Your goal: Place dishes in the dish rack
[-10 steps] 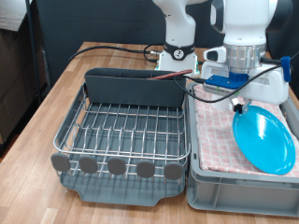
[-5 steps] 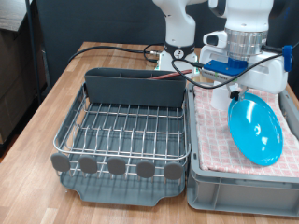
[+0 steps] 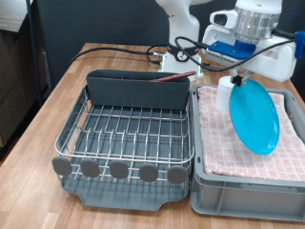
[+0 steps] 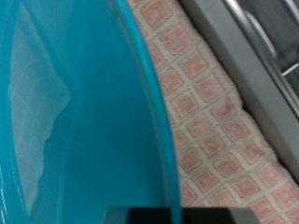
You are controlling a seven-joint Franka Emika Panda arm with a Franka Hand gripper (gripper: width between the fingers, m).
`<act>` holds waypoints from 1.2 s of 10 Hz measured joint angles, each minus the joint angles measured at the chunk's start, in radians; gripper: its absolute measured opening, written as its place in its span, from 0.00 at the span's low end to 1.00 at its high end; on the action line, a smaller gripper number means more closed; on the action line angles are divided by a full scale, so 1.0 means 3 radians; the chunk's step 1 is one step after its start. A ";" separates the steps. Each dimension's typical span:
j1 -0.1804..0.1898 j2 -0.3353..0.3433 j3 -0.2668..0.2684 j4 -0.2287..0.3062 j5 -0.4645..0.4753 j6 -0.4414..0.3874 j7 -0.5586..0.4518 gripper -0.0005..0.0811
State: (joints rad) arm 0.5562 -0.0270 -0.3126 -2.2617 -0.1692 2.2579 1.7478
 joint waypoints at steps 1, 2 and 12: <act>0.0001 -0.0032 0.0019 0.0074 -0.0090 -0.0196 -0.0067 0.03; 0.0002 -0.0057 0.0045 0.0165 -0.0151 -0.0415 -0.0143 0.03; -0.0015 -0.0139 0.0163 0.0789 -0.0758 -0.1671 -0.0974 0.03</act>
State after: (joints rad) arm 0.5516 -0.0686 -0.2637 -2.0251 -0.3964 1.7567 1.4558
